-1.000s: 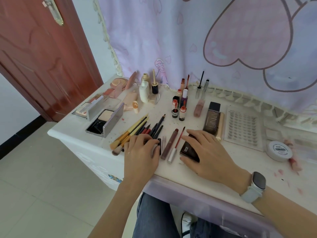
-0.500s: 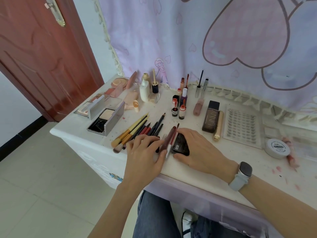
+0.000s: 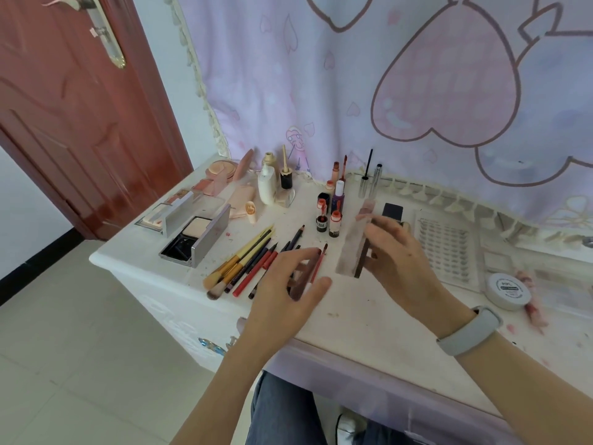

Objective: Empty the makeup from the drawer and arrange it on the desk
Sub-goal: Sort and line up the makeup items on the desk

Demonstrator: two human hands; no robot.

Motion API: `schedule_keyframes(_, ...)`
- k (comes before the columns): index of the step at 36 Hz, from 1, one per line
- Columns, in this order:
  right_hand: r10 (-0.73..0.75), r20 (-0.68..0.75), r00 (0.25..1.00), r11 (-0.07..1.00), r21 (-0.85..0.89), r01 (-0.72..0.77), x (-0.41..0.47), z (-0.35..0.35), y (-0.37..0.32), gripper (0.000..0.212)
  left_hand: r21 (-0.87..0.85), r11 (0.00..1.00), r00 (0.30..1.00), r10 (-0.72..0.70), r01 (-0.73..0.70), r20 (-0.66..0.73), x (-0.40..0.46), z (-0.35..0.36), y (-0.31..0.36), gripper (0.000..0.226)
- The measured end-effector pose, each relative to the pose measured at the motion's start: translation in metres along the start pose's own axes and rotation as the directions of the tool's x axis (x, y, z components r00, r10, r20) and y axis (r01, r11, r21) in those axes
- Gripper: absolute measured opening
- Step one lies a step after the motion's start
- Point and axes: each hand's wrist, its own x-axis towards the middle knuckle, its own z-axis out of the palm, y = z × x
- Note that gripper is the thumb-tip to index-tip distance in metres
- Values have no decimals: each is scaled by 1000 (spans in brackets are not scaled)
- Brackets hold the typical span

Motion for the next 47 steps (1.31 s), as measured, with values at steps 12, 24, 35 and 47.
schedule_keyframes(12, 273, 59, 960, 947, 156, -279, -9, 3, 14, 34, 92, 977, 948, 211, -194, -240, 1, 5, 8, 26)
schedule_keyframes(24, 184, 149, 972, 968, -201, -152, -20, -6, 20, 24, -197, 972, 946, -179, 127, -270, 1, 6, 13, 30)
schedule_keyframes(35, -274, 303, 913, 482, -778, 403, -28, 11, 15, 39, -643, 685, 927, -358, 343, 113, 8, 6, 24, 69)
schedule_keyframes(47, -178, 480, 859, 381, -771, 510, -26, 4, 13, 40, -826, 316, 861, -378, 466, 341, 8, 3, 15, 27)
